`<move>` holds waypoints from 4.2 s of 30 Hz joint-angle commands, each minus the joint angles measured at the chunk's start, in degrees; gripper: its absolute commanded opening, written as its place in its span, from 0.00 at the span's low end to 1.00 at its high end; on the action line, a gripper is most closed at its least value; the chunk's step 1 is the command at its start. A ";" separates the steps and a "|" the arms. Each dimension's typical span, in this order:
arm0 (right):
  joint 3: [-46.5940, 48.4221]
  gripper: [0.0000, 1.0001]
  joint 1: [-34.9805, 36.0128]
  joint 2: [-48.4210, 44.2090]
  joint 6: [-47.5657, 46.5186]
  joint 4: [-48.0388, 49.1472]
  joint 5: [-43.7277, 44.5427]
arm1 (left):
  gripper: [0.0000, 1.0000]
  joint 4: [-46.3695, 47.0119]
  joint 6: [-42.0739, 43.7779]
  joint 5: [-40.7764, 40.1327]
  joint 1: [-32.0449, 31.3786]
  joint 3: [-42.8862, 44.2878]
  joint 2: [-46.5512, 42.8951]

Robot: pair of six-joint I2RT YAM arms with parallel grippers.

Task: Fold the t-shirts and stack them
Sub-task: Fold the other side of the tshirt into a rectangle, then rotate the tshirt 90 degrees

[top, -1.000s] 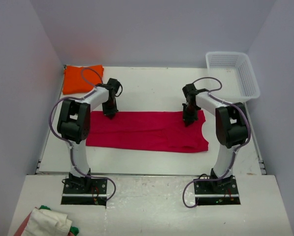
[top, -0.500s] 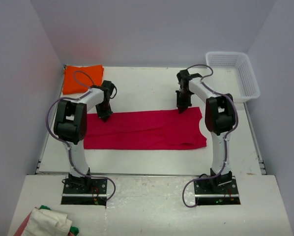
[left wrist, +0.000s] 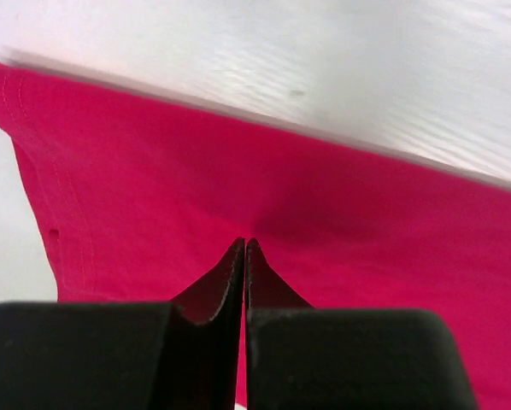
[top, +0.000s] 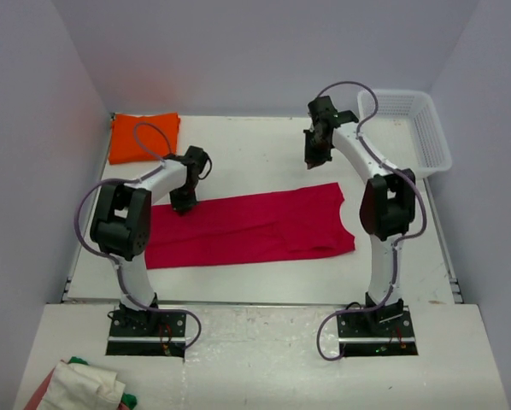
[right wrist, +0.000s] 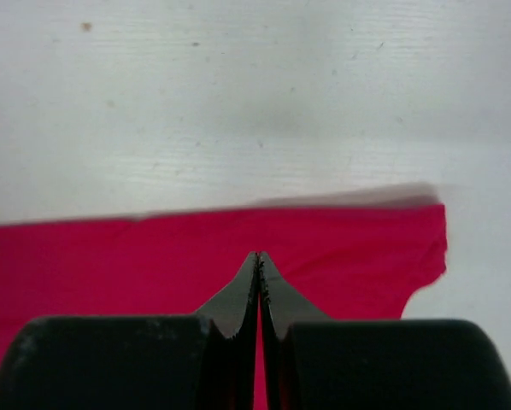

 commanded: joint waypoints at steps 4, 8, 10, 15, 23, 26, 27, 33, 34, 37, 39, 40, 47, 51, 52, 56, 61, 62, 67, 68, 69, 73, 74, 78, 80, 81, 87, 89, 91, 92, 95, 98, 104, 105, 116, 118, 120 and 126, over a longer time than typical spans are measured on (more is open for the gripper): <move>-5.15 0.00 2.38 -29.68 -1.10 2.30 7.21 | 0.00 7.05 9.59 9.90 -12.13 13.55 -6.23; -11.39 0.00 2.74 -43.83 1.09 -2.26 10.73 | 0.00 17.78 16.57 37.60 -15.32 17.85 -2.37; -11.49 0.00 2.82 -49.82 1.71 -4.64 10.82 | 0.00 19.98 16.92 43.43 -16.19 21.02 1.40; -12.45 0.00 2.82 -59.22 2.42 -9.83 5.38 | 0.00 24.80 18.59 55.62 -16.99 24.19 8.88; -21.84 0.00 2.91 -67.40 2.77 -10.36 -0.69 | 0.00 29.74 19.21 62.07 -22.00 28.14 21.71; -25.27 0.00 3.00 -69.08 2.94 -10.19 -0.78 | 0.00 32.11 18.42 63.04 -23.23 28.06 24.27; -26.07 0.00 2.91 -69.52 3.03 -10.19 -0.78 | 0.00 32.38 18.16 63.04 -23.40 28.24 24.88; -27.22 0.00 3.17 -71.19 3.21 -10.63 -2.27 | 0.00 30.72 16.75 59.53 -23.50 33.76 33.39; -27.31 0.00 3.26 -71.19 3.30 -10.63 -2.71 | 0.00 29.75 16.84 58.83 -23.15 35.43 34.54; -29.06 0.00 4.84 -70.49 3.65 -9.49 -3.86 | 0.00 27.73 16.58 58.73 -21.13 42.89 39.73; -31.52 0.00 5.98 -69.79 4.09 -8.87 -3.33 | 0.00 26.24 15.44 59.35 -19.03 50.71 44.54; -32.31 0.00 7.21 -69.00 4.26 -7.91 -2.63 | 0.00 25.36 15.17 60.04 -18.23 54.30 46.32; -38.82 0.00 10.55 -62.60 4.35 -3.69 -2.27 | 0.01 35.97 8.58 65.58 -8.12 60.76 50.02; -39.61 0.00 11.70 -59.86 4.35 -1.32 -3.76 | 0.02 34.41 9.45 65.24 -0.92 63.39 50.90; -39.79 0.00 12.14 -59.42 4.44 -0.44 -4.29 | 0.01 34.49 9.54 65.24 0.23 62.78 50.56; -39.79 0.00 14.42 -57.22 4.62 1.15 -5.44 | 0.02 34.32 11.21 64.71 4.27 61.99 48.10; -42.68 0.00 17.14 -54.15 4.70 4.65 -6.67 | 0.06 36.94 10.34 66.98 5.33 64.53 44.49; -43.30 0.00 17.50 -53.71 4.96 5.19 -6.58 | 0.07 37.56 9.38 67.34 5.16 64.88 43.79; -48.22 0.00 19.08 -48.98 5.23 14.41 -10.43 | 0.45 38.62 6.91 67.44 3.84 63.31 32.91; -48.31 0.00 19.26 -47.48 5.23 15.99 -11.41 | 0.61 38.36 7.43 66.56 3.23 62.78 27.93; -47.79 0.00 19.52 -45.55 5.14 17.48 -12.55 | 0.66 37.58 7.96 65.34 2.88 62.43 25.27; -34.55 0.00 24.87 -30.41 2.34 18.12 -16.07 | 0.79 26.34 11.82 50.86 2.70 64.35 14.10; -31.30 0.00 26.36 -23.62 1.72 17.50 -16.86 | 0.80 23.36 12.61 47.26 3.22 64.79 10.68; -10.39 0.00 33.48 -6.98 0.48 7.87 -17.83 | 0.68 10.70 12.01 31.96 4.19 58.68 2.32; 0.35 0.00 35.07 0.22 0.83 5.12 -17.74 | 0.40 4.19 10.09 23.25 4.10 54.19 -2.15; 4.29 0.00 36.12 1.83 1.45 4.50 -18.44 | 0.26 2.17 9.37 21.05 4.10 48.07 -3.92; 7.32 0.00 37.71 7.29 3.73 6.68 -25.81 | 0.00 3.45 7.78 14.00 4.19 28.19 -15.44; 7.49 0.00 38.50 8.17 4.00 7.04 -27.58 | 0.00 3.82 8.75 14.44 4.10 26.14 -17.20; 7.84 0.00 39.65 9.57 4.35 8.00 -29.60 | 0.00 3.29 9.36 14.26 4.10 24.55 -18.17; 8.28 0.00 40.09 10.27 4.44 7.92 -29.70 | 0.00 3.29 9.63 13.83 4.10 23.94 -18.61; 10.74 0.00 41.67 13.09 4.52 7.39 -30.40 | 0.00 4.17 10.25 12.94 4.19 21.30 -20.28; 12.50 0.00 42.37 15.37 5.58 7.91 -31.45 | 0.00 4.17 10.42 13.12 4.19 20.06 -20.20; 8.83 0.00 42.55 16.09 8.57 11.69 -31.28 | 0.00 3.99 10.51 12.50 4.19 18.48 -20.29; 5.33 0.00 42.55 15.65 9.61 13.26 -30.15 | 0.00 3.99 10.51 12.24 4.19 18.22 -20.37; -26.58 0.00 40.18 3.44 23.32 29.34 -17.75 | 0.00 3.38 9.81 13.03 4.19 17.87 -22.57; -33.79 0.00 40.00 -0.25 26.84 31.37 -13.90 | 0.00 3.73 9.89 13.38 4.19 17.43 -22.57; -41.32 0.00 39.48 -2.98 30.52 34.54 -11.78 | 0.00 3.73 10.16 13.73 4.19 16.90 -22.14; -57.24 0.00 36.84 -12.30 36.24 38.85 -5.71 | 0.00 5.83 9.90 16.28 4.10 14.88 -19.24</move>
